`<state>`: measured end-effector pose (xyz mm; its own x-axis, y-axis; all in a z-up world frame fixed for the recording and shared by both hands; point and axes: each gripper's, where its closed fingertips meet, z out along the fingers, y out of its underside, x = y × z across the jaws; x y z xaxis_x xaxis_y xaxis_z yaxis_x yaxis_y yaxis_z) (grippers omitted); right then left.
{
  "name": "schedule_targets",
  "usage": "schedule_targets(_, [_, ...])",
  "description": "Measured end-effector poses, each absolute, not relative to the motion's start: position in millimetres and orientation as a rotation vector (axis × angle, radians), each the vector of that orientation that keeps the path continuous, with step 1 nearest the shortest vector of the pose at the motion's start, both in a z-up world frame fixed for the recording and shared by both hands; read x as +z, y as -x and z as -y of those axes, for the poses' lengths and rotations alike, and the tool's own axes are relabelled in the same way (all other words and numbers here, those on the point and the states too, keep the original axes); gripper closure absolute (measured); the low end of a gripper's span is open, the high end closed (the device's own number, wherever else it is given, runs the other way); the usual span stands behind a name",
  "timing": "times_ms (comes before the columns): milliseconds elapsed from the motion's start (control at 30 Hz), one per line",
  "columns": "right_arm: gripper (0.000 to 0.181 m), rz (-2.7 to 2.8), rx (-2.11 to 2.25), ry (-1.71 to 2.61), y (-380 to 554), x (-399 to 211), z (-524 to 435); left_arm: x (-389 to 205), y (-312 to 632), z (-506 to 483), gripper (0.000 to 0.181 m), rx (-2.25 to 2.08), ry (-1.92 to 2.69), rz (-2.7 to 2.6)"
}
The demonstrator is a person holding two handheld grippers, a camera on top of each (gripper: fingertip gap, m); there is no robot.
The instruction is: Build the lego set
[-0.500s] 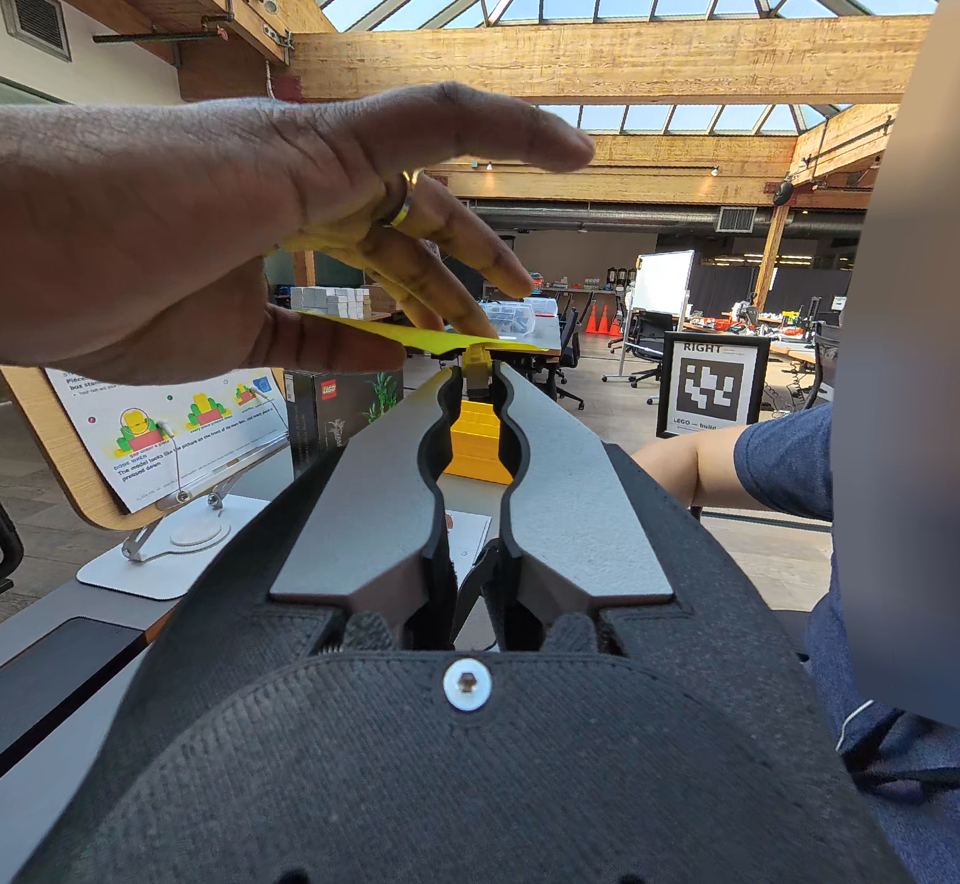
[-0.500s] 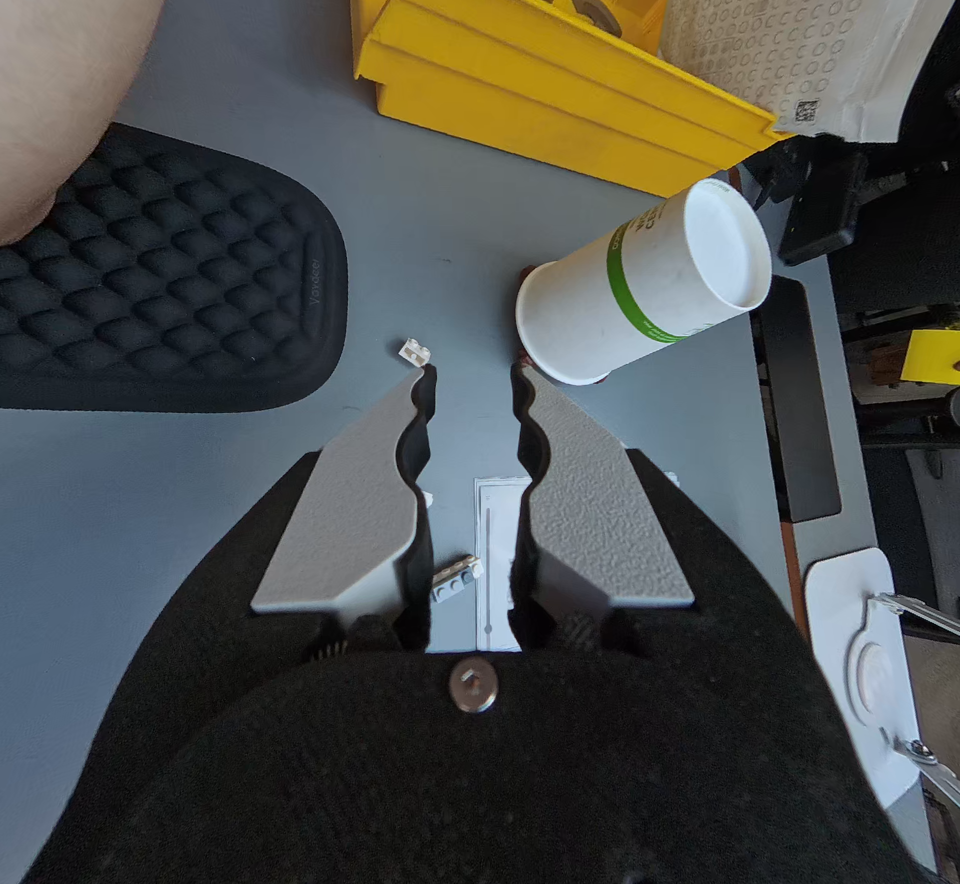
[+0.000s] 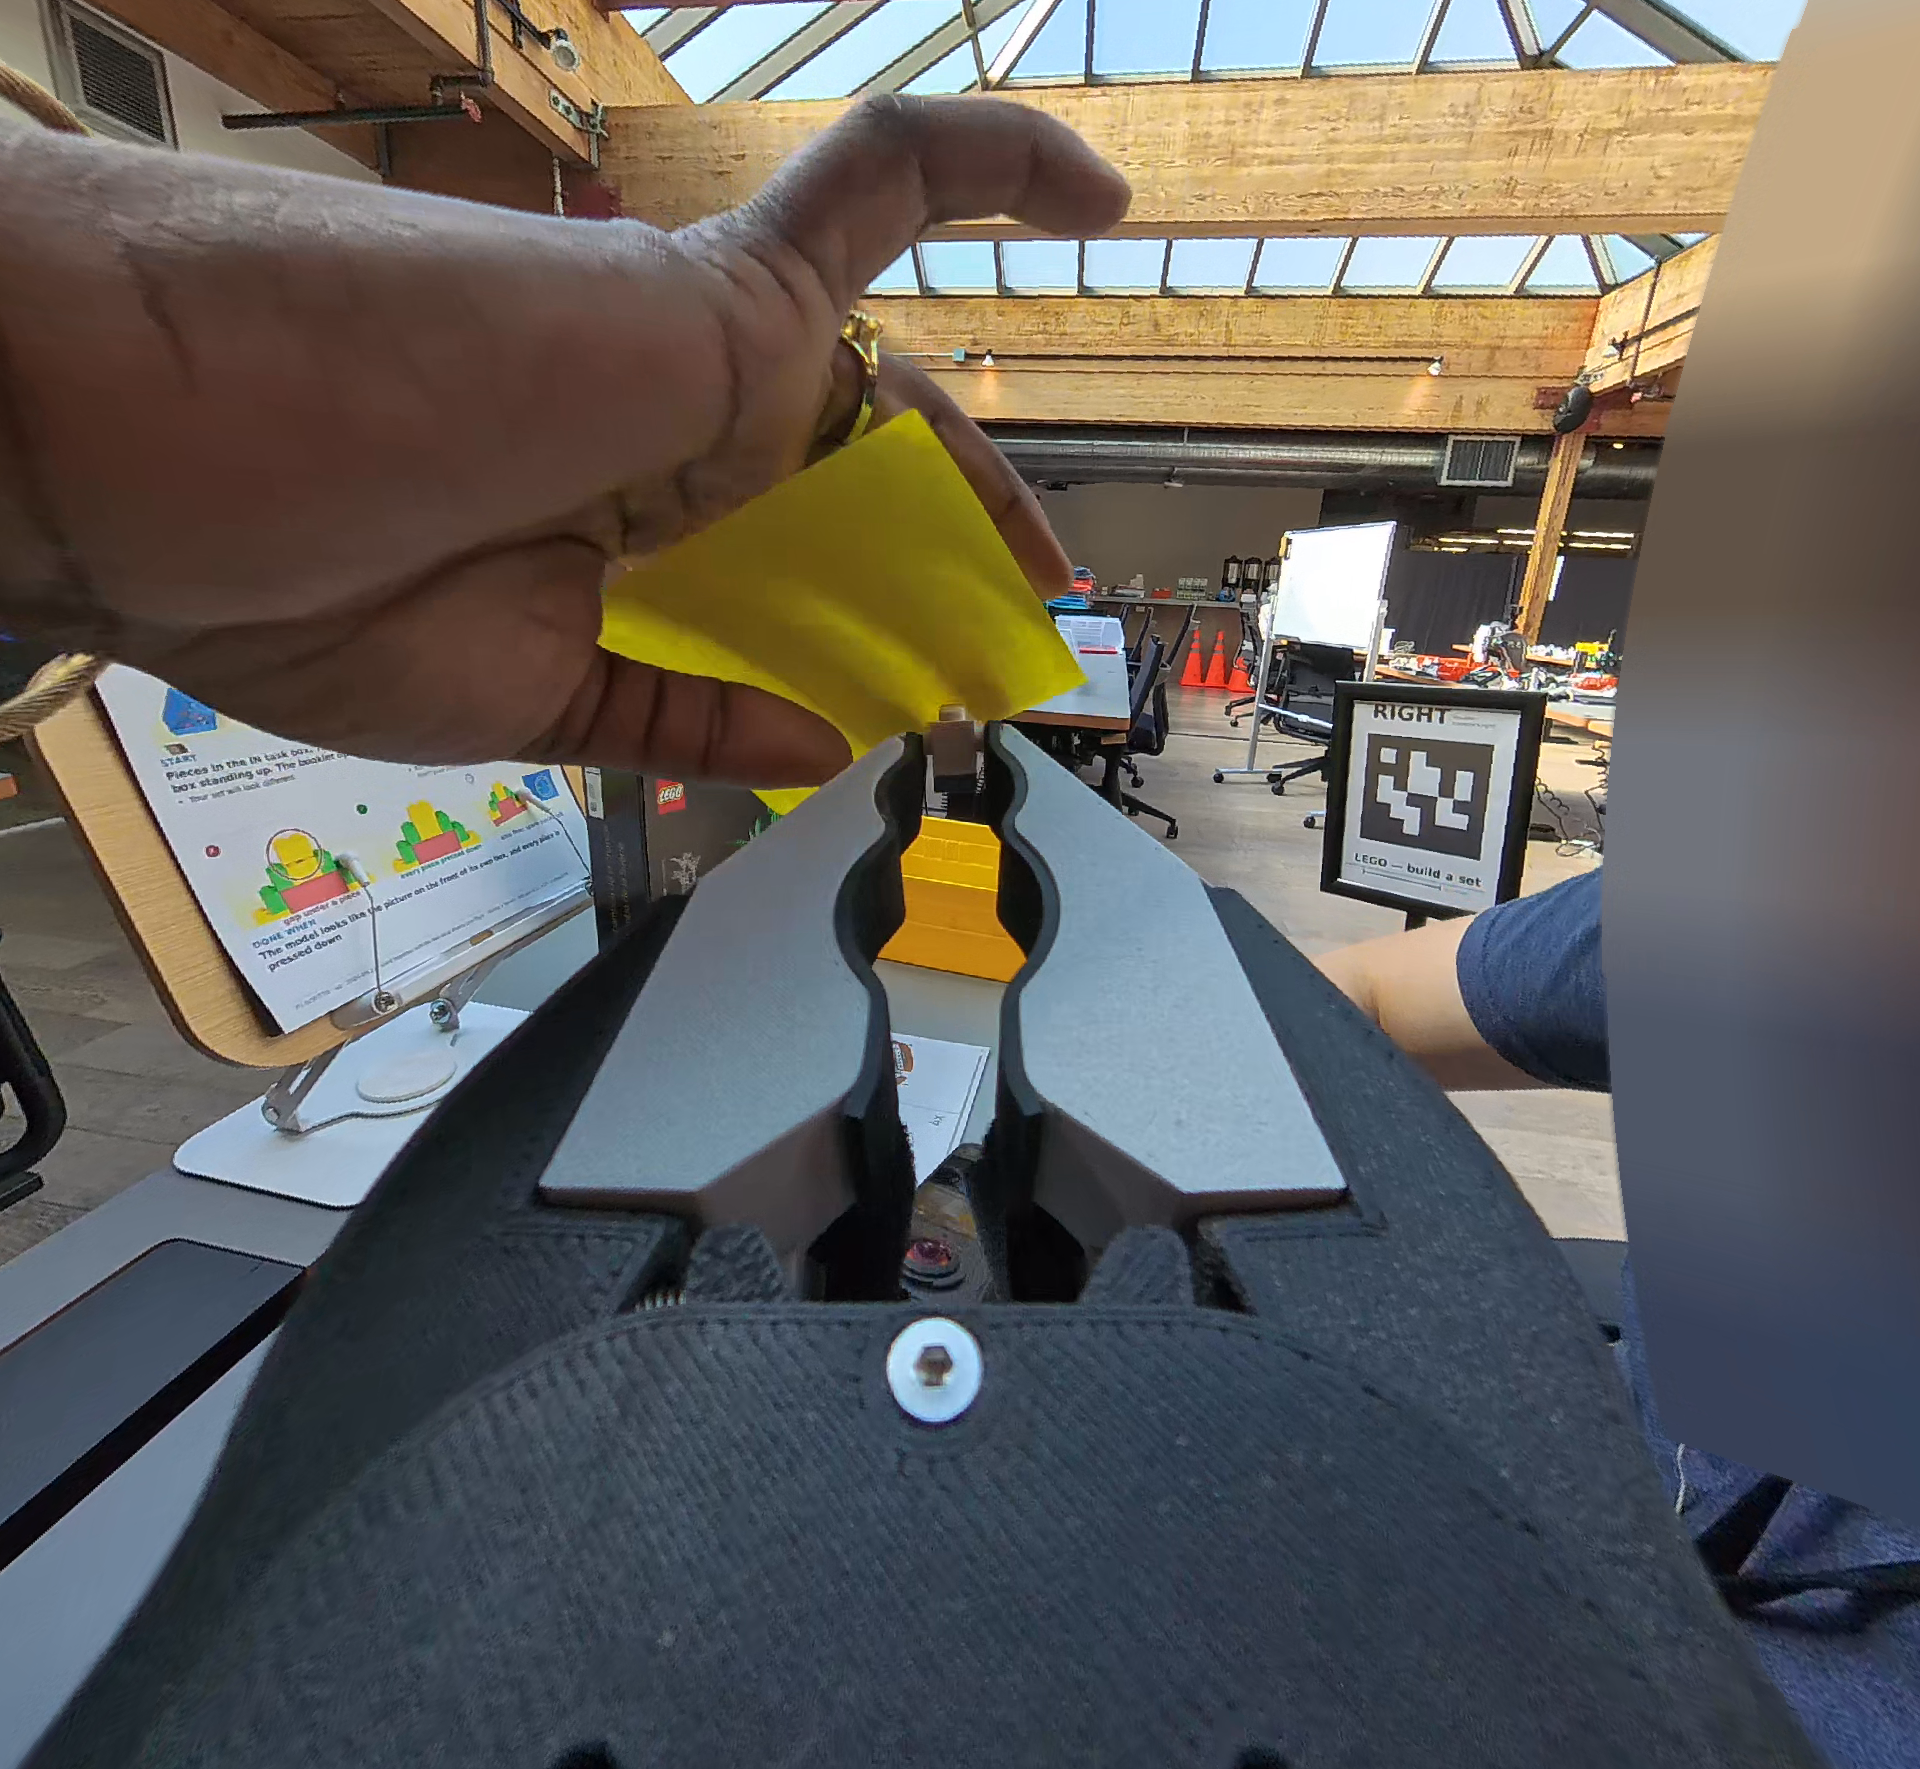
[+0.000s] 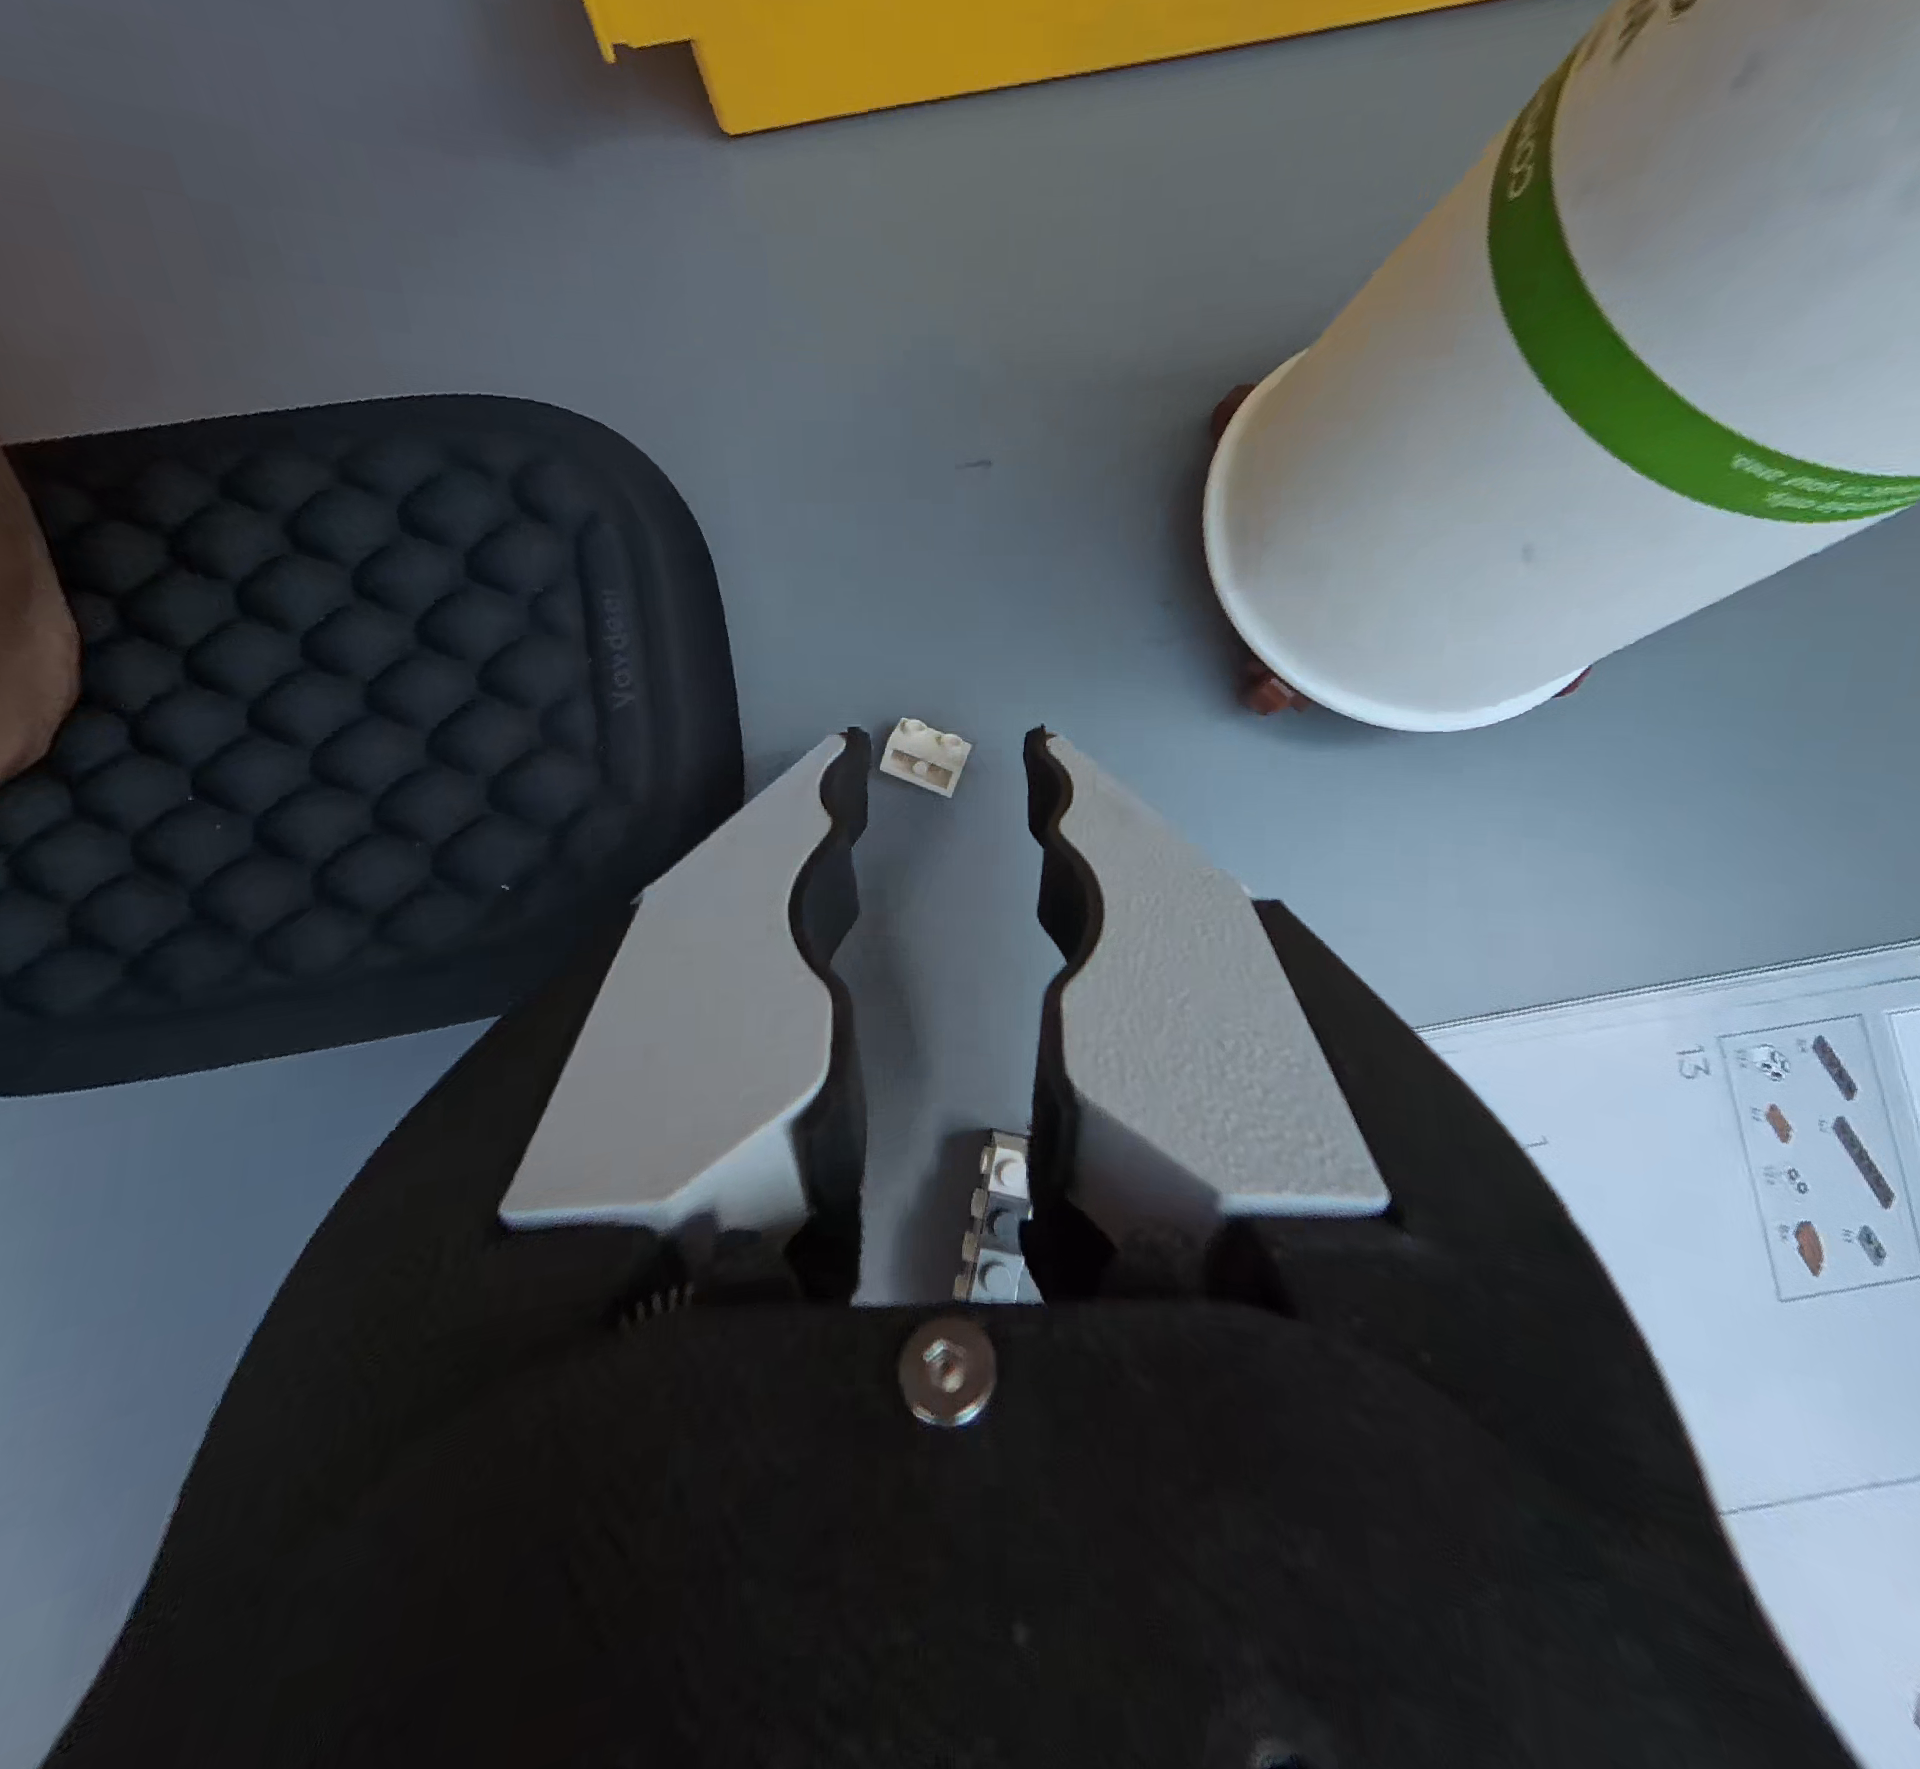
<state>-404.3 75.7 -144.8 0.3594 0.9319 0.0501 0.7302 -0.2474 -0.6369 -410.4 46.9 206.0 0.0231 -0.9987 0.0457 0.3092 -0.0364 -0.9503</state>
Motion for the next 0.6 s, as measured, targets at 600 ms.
schedule_targets(600, [0.159,1.404,0.345,2.208,403.4,-163.1,-76.5,206.6,413.7,-48.4,0.173,-1.364,1.008,-0.921])
